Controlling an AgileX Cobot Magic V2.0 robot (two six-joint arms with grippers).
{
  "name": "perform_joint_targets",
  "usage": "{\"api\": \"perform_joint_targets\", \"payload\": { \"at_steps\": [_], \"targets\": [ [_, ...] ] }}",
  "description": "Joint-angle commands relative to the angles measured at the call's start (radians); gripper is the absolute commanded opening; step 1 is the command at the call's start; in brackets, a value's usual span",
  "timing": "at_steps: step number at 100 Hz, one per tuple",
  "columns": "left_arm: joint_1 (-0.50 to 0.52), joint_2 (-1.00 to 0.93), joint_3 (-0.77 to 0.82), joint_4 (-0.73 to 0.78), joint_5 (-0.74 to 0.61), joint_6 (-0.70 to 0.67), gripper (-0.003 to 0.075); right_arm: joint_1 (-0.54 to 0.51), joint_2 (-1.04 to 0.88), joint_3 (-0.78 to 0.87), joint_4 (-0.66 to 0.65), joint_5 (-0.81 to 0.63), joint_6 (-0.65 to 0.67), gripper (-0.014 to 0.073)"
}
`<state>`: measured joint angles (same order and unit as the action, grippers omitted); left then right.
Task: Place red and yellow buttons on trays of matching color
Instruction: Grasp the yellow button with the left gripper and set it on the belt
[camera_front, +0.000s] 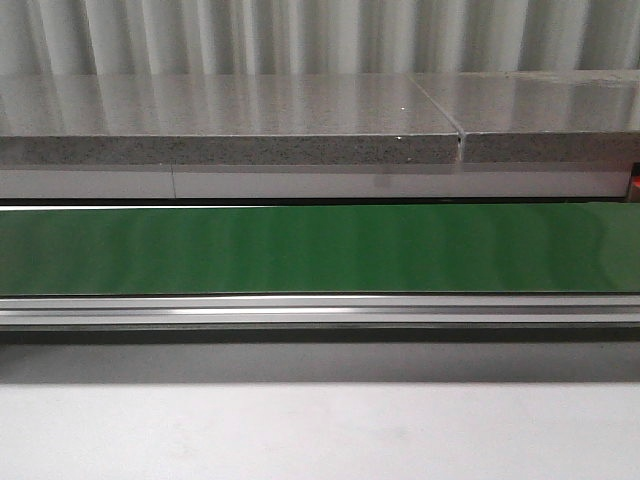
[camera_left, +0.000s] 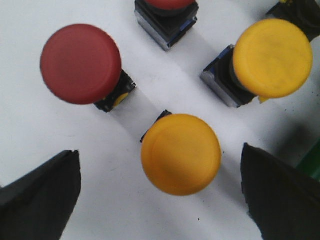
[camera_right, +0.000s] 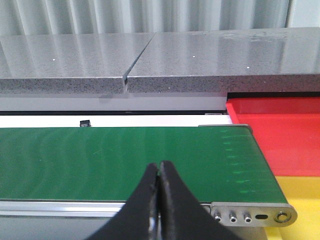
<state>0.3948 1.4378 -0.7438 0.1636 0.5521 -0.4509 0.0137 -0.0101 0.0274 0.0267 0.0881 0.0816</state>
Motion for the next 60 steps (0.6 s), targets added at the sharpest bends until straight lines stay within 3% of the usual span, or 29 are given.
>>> {"api": "perform_joint_targets", "payload": {
  "at_steps": [1,17,26,38,60],
  "targets": [
    [0.005,0.0,-0.042,-0.003,-0.043,-0.001,0.062,0.0,0.001,0.001,-0.012,-0.082,0.002,-0.0067],
    [0.005,0.024,-0.057,-0.003,-0.041,-0.001,0.0615,0.0,0.001,0.001,-0.012,-0.082,0.002,-0.0067],
    [0.005,0.024,-0.058,-0.003,-0.041,-0.001,0.0557,0.0,0.001,0.001,-0.012,-0.082,0.002,-0.0067],
    [0.005,0.024,-0.058,-0.003,-0.041,-0.001,0.0382,0.0,0.001,0.001,-0.012,-0.082,0.002,-0.0067],
    [0.005,0.013,-0.058,0.007,-0.035,0.022,-0.0013,0.0,0.001,0.001,-0.012,-0.082,0.002,-0.0067]
  ]
}}
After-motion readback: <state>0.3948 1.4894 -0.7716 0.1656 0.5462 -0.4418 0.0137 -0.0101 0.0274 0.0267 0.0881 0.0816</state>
